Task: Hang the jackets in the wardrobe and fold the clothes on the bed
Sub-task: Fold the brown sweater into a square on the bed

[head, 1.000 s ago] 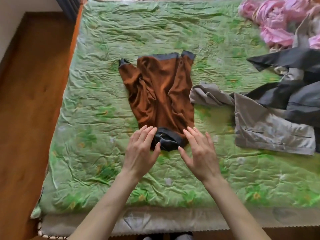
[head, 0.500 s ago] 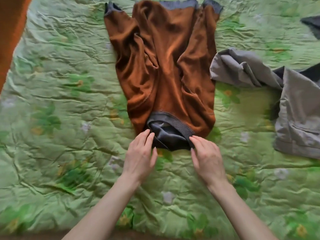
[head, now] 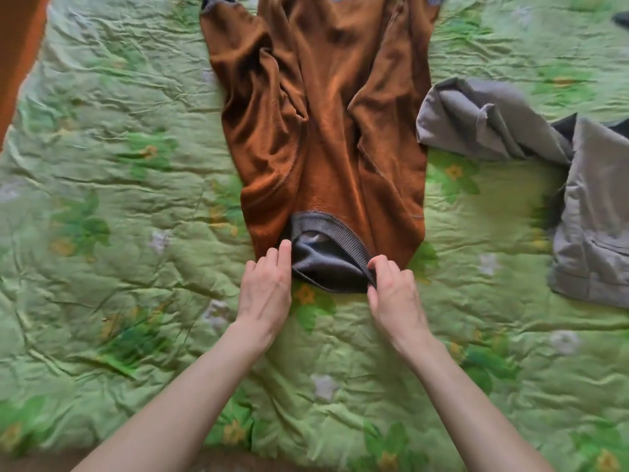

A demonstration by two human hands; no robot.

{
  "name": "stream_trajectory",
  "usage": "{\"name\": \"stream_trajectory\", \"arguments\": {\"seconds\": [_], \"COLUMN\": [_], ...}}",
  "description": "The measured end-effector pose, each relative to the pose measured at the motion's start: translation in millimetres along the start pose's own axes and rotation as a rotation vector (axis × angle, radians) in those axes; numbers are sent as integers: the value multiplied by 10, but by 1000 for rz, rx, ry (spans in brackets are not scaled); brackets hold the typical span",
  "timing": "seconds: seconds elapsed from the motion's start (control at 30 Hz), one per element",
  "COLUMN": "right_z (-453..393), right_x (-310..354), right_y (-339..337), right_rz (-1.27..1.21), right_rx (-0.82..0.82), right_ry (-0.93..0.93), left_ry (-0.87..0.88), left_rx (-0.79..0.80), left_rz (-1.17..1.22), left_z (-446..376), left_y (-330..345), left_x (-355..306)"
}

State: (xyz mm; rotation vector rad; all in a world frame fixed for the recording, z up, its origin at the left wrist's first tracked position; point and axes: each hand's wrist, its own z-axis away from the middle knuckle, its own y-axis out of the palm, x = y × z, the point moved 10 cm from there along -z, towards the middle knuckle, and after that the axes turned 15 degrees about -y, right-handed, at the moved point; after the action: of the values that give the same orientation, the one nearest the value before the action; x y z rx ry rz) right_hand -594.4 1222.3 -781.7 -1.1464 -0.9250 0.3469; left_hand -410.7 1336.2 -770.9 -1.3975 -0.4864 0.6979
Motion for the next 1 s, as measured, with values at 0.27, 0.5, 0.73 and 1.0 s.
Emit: {"name": "stream_trajectory", "arguments": {"seconds": [0.27,0.5,0.73,1.0], "right_z": [207,607,1122,1061], "right_x": [330,772,1278,2028], "right_y": [-757,-1517,-2413,-3652], "right_rz": [-5,53,-100,-626], "right_rx": [117,229,-131,-409], "right_ry": [-25,-57,-70,17], "left_ry": [36,33,30,-13], "left_rx": [258,191,109,3], "left_rz": [-276,-314,77,656], "left_z": [190,529,1014,1109], "left_y": [-708,-1971,-2961,-4285], "left_x": [5,58,456,516]}}
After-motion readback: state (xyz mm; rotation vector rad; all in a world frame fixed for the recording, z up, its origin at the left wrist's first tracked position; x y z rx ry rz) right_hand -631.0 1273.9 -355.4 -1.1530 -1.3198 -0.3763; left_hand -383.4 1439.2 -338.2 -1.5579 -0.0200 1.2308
